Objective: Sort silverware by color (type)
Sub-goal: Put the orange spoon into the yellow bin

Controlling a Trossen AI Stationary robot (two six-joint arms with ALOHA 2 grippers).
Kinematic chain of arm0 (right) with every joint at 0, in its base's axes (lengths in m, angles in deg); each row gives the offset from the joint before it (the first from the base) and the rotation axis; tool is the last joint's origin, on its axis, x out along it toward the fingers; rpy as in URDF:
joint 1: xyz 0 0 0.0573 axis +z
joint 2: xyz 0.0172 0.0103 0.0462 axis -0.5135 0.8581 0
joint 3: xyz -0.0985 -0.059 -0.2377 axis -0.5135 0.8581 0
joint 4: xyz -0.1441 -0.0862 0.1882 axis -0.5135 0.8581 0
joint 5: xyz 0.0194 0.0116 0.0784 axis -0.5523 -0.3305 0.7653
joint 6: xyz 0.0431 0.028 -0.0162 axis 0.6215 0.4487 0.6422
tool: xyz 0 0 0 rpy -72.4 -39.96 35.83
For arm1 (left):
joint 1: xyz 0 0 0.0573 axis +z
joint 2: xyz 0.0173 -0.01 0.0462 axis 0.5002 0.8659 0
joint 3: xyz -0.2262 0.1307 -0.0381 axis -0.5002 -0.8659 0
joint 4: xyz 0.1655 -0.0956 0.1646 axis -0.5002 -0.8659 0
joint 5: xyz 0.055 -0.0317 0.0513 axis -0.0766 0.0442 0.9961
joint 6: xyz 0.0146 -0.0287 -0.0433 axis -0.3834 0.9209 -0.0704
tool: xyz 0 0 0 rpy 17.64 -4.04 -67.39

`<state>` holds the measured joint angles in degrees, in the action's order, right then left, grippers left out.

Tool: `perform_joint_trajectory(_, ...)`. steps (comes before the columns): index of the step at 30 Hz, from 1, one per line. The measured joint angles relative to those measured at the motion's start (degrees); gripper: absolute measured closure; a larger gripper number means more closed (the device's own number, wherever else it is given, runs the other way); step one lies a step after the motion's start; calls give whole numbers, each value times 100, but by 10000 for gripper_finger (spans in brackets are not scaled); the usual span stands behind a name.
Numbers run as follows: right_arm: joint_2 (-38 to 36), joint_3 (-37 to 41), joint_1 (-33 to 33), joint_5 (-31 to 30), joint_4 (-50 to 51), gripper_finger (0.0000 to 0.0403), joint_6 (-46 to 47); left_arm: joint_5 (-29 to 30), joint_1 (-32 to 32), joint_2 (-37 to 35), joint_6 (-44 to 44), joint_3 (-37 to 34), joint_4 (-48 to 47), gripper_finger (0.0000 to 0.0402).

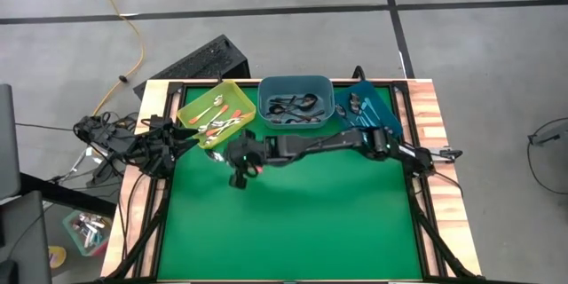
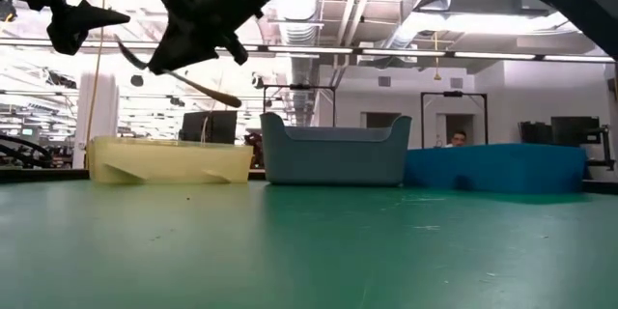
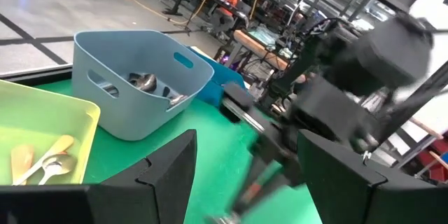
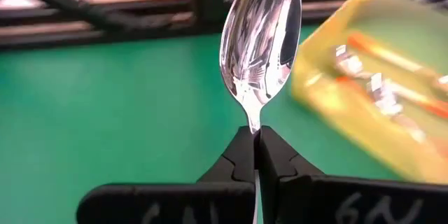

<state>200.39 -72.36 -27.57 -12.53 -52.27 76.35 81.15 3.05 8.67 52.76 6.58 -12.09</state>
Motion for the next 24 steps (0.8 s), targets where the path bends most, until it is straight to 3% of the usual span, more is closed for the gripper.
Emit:
perform_joint_trajectory(10, 6, -11, -778, 4, -1679, 396, -174, 21, 0, 0, 65, 0, 46, 173)
perform_joint_trajectory(18, 6, -11, -1251, 24, -2619, 396, -863, 428, 0, 0, 208, 0, 48, 173)
perform_joint_trajectory(24, 231, 18, -1532, 559, -3415, 396, -1341, 503, -2, -2, 454, 0, 47, 173)
